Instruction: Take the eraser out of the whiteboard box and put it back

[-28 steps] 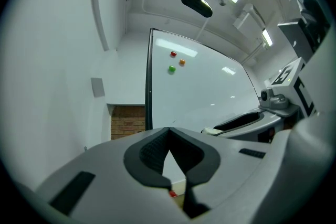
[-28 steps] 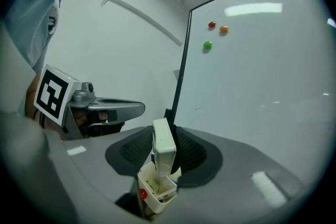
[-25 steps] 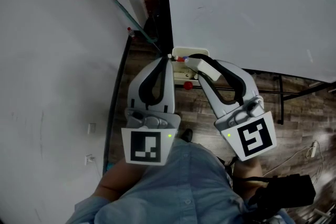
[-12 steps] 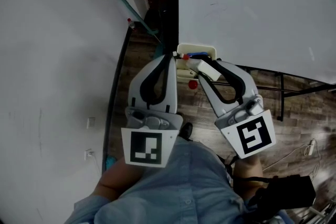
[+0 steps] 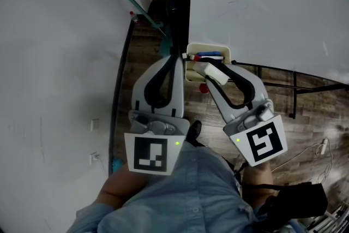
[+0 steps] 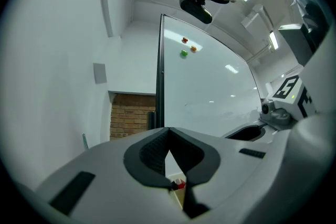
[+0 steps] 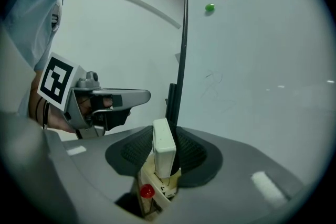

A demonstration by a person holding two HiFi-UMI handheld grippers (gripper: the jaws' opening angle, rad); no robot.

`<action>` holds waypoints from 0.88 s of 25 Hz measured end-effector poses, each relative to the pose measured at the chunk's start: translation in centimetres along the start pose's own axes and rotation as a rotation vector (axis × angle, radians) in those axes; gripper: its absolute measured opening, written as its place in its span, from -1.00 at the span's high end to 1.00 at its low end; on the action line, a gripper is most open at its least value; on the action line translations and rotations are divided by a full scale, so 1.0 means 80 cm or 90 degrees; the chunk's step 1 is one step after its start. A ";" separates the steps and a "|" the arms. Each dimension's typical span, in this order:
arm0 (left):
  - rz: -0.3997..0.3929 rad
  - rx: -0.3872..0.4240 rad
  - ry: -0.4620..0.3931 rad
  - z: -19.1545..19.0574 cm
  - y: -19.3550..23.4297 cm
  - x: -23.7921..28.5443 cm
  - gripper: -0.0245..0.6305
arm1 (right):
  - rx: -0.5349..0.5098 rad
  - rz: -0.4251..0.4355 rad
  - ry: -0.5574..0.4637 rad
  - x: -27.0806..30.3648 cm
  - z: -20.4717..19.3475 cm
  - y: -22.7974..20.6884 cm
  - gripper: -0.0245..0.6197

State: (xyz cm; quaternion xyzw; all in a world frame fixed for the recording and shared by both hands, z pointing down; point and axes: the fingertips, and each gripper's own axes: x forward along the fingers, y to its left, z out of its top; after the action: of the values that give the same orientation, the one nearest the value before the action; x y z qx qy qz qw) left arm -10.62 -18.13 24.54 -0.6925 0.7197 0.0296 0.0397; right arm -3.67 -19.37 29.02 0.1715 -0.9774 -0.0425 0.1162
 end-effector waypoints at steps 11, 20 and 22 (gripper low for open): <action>-0.012 -0.004 0.014 -0.012 0.010 0.011 0.91 | 0.000 0.006 0.011 0.003 0.003 0.007 0.51; -0.012 -0.008 0.016 -0.015 0.018 0.007 0.91 | -0.006 0.018 0.046 0.020 -0.024 0.017 0.51; -0.009 -0.010 0.022 -0.018 0.022 0.005 0.91 | -0.003 0.018 0.053 0.026 -0.031 0.019 0.51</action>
State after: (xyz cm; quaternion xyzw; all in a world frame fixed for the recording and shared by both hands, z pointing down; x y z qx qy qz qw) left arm -12.40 -18.59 25.93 -0.6980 0.7153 0.0232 0.0223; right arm -5.45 -18.76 32.07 0.1587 -0.9740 -0.0360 0.1577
